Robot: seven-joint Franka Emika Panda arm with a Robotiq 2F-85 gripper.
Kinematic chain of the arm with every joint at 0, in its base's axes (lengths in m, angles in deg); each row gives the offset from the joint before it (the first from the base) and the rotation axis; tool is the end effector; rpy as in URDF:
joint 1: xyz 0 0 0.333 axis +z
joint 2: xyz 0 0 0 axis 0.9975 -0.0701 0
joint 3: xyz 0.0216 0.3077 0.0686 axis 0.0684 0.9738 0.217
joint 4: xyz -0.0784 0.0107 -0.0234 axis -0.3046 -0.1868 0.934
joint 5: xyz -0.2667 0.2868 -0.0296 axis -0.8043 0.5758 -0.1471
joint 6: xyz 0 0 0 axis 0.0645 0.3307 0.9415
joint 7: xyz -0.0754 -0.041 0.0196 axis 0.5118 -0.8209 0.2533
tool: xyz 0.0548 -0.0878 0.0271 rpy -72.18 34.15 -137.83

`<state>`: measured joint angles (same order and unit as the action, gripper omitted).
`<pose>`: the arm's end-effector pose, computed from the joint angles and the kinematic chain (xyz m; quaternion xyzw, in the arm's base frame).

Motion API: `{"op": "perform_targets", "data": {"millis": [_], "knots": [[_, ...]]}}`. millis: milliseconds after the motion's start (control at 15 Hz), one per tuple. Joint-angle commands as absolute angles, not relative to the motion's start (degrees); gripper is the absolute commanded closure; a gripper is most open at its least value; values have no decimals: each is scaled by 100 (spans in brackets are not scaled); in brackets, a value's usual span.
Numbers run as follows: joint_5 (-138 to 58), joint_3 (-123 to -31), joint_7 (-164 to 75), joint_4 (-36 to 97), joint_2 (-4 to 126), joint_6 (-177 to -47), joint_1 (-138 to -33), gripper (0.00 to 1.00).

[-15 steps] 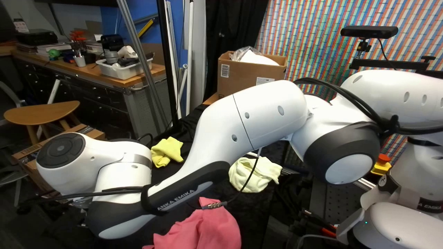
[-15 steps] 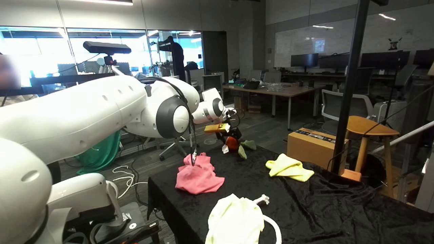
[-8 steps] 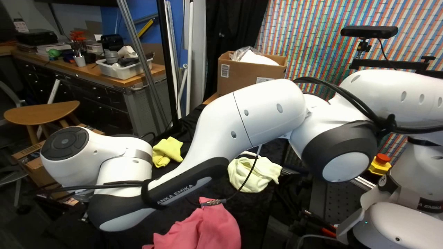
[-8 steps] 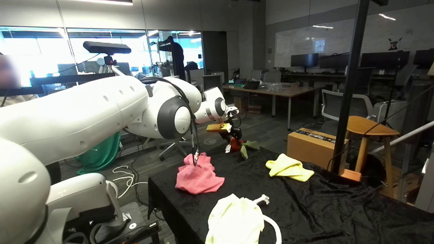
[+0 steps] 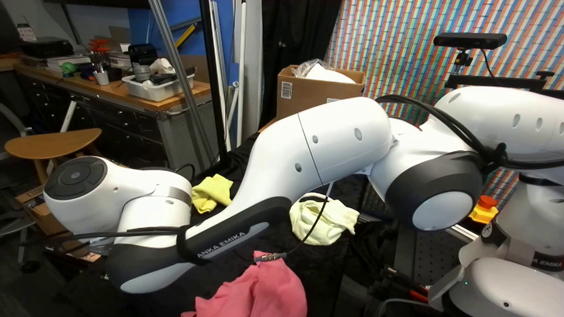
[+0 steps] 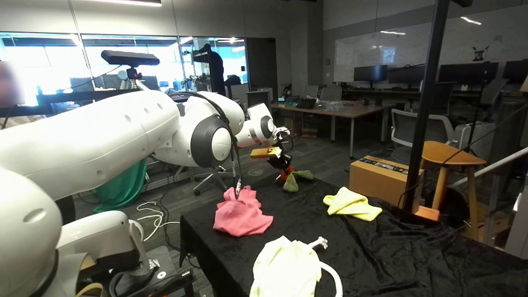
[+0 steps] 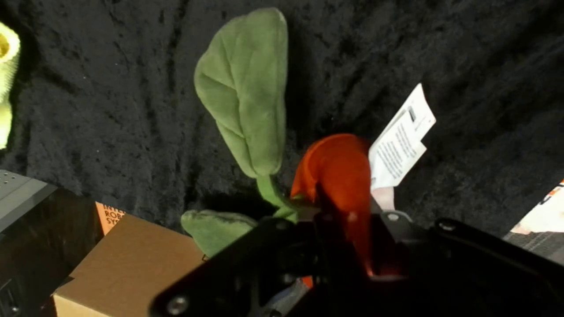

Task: Put all the items on the table in one place

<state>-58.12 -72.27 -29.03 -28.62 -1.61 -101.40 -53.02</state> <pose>0.6947 0.4396 0.1593 0.9622 0.1993 0.1617 0.0917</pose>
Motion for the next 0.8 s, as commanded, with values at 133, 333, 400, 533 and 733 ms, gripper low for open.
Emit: {"op": "perform_targets", "data": {"millis": [133, 333, 400, 533, 733], "knots": [[-5783, -7042, -3653, -2727, 515, -9314, -5220, 96], [-5773, -6988, -3954, -2584, 918, -8683, -5229, 95], [-5781, -6980, -4035, -2530, 1040, -8494, -5244, 95], [-5762, -6943, -4171, -2415, 1236, -8226, -5293, 95], [-5750, -6887, -4392, -2105, 1532, -8055, -5400, 95]]}}
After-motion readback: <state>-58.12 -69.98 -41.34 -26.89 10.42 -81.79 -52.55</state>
